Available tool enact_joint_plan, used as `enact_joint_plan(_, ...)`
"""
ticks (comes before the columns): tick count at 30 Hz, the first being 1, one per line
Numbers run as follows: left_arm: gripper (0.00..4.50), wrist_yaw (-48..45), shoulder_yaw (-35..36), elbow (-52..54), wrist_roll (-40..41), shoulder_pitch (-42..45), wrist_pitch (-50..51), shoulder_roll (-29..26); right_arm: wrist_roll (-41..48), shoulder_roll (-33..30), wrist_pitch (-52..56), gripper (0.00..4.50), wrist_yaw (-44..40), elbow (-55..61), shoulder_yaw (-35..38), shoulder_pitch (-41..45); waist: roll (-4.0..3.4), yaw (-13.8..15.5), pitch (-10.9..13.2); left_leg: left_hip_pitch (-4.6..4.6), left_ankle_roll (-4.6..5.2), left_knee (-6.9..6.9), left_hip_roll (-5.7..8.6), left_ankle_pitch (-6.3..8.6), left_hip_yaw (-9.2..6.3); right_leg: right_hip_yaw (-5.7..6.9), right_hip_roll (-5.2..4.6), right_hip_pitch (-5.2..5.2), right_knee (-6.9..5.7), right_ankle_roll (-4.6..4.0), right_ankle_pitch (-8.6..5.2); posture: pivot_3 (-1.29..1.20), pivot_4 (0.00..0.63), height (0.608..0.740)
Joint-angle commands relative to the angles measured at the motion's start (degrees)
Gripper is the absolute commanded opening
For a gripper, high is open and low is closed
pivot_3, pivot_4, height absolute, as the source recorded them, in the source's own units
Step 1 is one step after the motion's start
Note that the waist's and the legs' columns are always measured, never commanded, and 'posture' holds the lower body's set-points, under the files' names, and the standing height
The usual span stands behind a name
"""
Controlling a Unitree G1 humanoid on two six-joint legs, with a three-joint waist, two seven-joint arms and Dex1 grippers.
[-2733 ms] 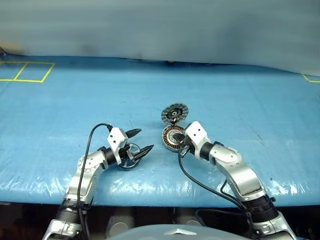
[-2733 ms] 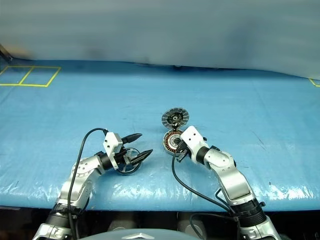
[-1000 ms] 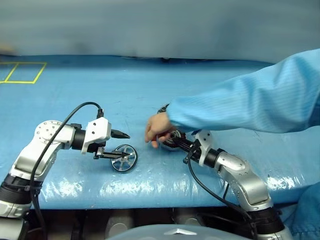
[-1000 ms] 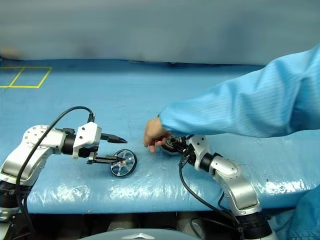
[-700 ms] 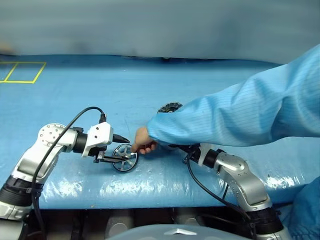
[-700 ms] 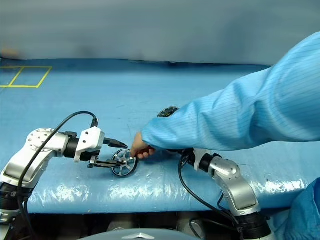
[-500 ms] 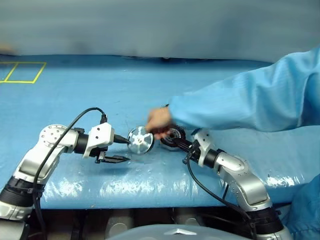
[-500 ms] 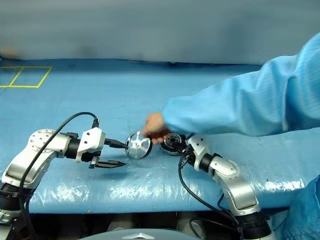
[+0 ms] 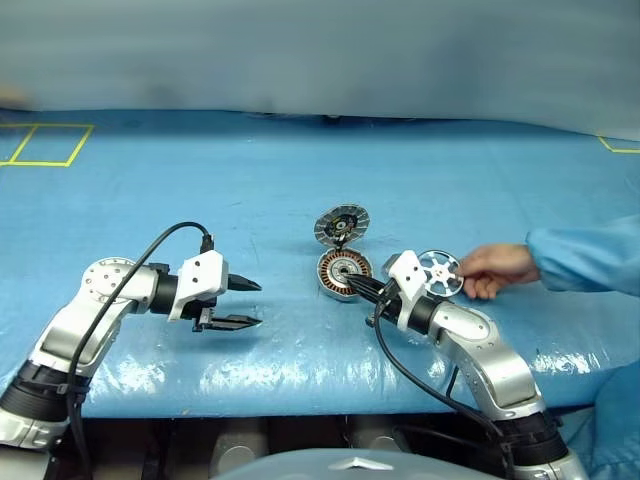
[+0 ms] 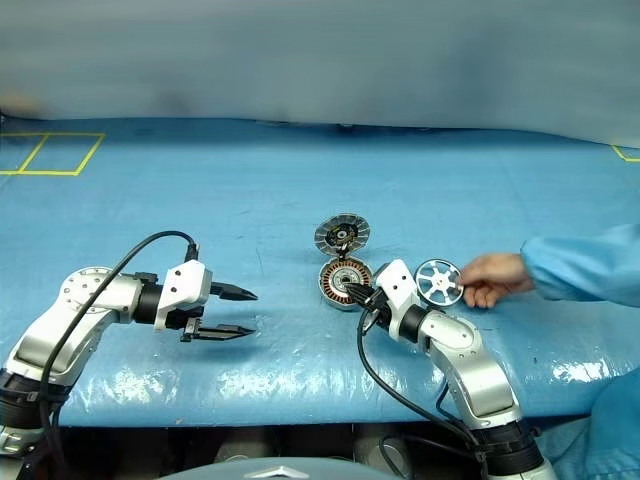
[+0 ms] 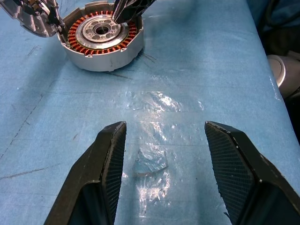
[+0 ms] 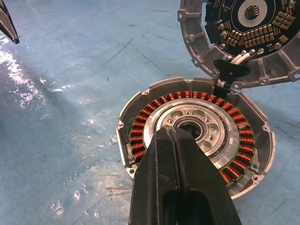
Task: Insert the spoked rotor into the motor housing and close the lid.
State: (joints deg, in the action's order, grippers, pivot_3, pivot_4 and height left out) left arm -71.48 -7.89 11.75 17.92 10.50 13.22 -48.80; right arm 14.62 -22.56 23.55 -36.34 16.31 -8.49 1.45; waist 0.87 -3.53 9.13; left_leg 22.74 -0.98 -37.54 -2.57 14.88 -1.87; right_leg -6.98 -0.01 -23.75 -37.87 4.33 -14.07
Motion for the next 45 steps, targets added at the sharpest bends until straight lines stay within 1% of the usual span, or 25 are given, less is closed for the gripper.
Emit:
enact_joint_plan(1,2.8,0.18,0.79,0.99,0.18,0.11,-0.75,0.24,0.29,-0.31,-0.6,0.0,-0.34,1.16,0.32,0.61,0.0,-0.01,0.0,0.0,0.0,0.0,0.0,0.0,0.0,0.0,0.0,0.0,0.0,0.0,0.0,0.0,0.15,0.74)
enact_joint_plan(7,2.8,0.75,0.59,0.21,-0.03,0.26,-1.27,1.2,0.45,-0.21,-0.31,0.0,0.18,1.41,0.97,0.84,0.0,-0.01,0.0,0.0,0.0,-0.02,0.0,0.0,0.0,0.0,0.0,0.0,-0.02,0.02,0.01,0.0,0.15,0.74)
enact_joint_plan(10,2.8,2.69,0.53,-2.22,-0.13,0.08,-2.85,4.38,0.74,-2.23,0.56,0.0,-0.42,3.0,2.49,1.21,-0.01,0.06,0.0,0.01,0.0,-0.06,0.01,0.0,0.0,0.0,0.0,0.02,-0.03,0.04,0.03,0.0,0.15,0.74)
enact_joint_plan(11,2.76,3.44,0.64,-3.08,0.21,-0.07,-3.47,5.89,0.8,-2.97,0.74,0.41,-0.47,3.48,3.13,1.35,-0.02,0.08,0.0,0.0,0.0,-0.09,0.01,0.0,0.01,0.0,-0.02,0.04,-0.01,0.07,0.05,0.0,0.15,0.74)
enact_joint_plan(12,2.76,4.2,0.91,-3.88,0.9,-0.22,-4.1,7.79,0.76,-3.81,0.85,0.64,-0.35,3.77,3.83,1.55,-0.02,0.13,0.0,0.0,0.0,-0.12,0.04,0.0,0.02,-0.01,-0.04,0.06,-0.02,0.08,0.06,0.0,0.15,0.74)
enact_joint_plan(14,2.76,5.83,2.01,-5.29,3.38,-0.63,-5.25,12.46,-0.31,-5.79,1.01,1.24,0.48,4.12,5.22,1.99,0.0,0.21,0.0,0.01,0.0,-0.21,0.05,0.0,0.01,-0.01,-0.05,0.11,0.0,0.13,0.11,0.0,0.15,0.74)
enact_joint_plan(15,2.76,6.35,1.84,-5.98,3.78,-1.1,-5.96,14.46,-0.99,-7.48,1.41,1.61,0.7,4.31,6.28,2.28,0.0,0.22,0.01,0.01,0.0,-0.25,0.05,0.0,0.01,-0.01,-0.05,0.12,-0.02,0.14,0.14,0.0,0.15,0.74)
enact_joint_plan(17,2.76,6.86,0.87,-7.29,3.23,-2.1,-7.47,17.26,-2.29,-11.36,3.22,2.23,0.7,5.36,8.02,2.54,0.01,0.26,0.0,0.04,0.0,-0.36,0.09,0.0,0.02,-0.02,-0.09,0.15,-0.02,0.02,0.29,0.0,0.15,0.74)
enact_joint_plan(22,2.76,8.28,0.18,-9.65,2.34,-3.38,-9.61,21.69,-2.3,-18.69,8.2,2.23,-0.63,7.6,11.47,2.52,-0.01,0.27,0.0,-0.01,0.01,-0.41,0.07,0.0,-0.02,-0.02,-0.04,0.21,-0.03,0.03,0.3,0.0,0.15,0.74)
enact_joint_plan(26,2.76,9.3,0.14,-10.11,1.96,-4.52,-10.57,23.09,-1.57,-22.05,10.48,2.23,-2.43,8.55,13.03,1.15,-0.02,0.1,0.0,-0.06,0.01,-0.4,0.06,0.0,-0.01,-0.04,-0.01,0.23,-0.04,0.07,0.28,0.0,0.15,0.74)
enact_joint_plan(37,2.76,11.19,0.01,-10.61,1.15,-6.48,-11.33,24.25,-2.32,-24.44,12.48,2.23,-4.09,11.08,12.23,-3.01,-0.02,0.15,-0.01,-0.06,0.01,-0.43,0.07,0.0,0.01,-0.05,-0.04,0.26,-0.03,0.14,0.27,0.0,0.15,0.74)
enact_joint_plan(45,2.76,12.21,0.07,-11.47,0.66,-6.4,-12.01,24.7,-6.5,-26.69,13.67,2.23,-3.22,8.96,9.41,-3.91,-0.02,0.2,-0.01,-0.06,0.01,-0.44,0.07,0.0,0.01,-0.05,-0.04,0.26,-0.03,0.14,0.25,0.0,0.15,0.74)
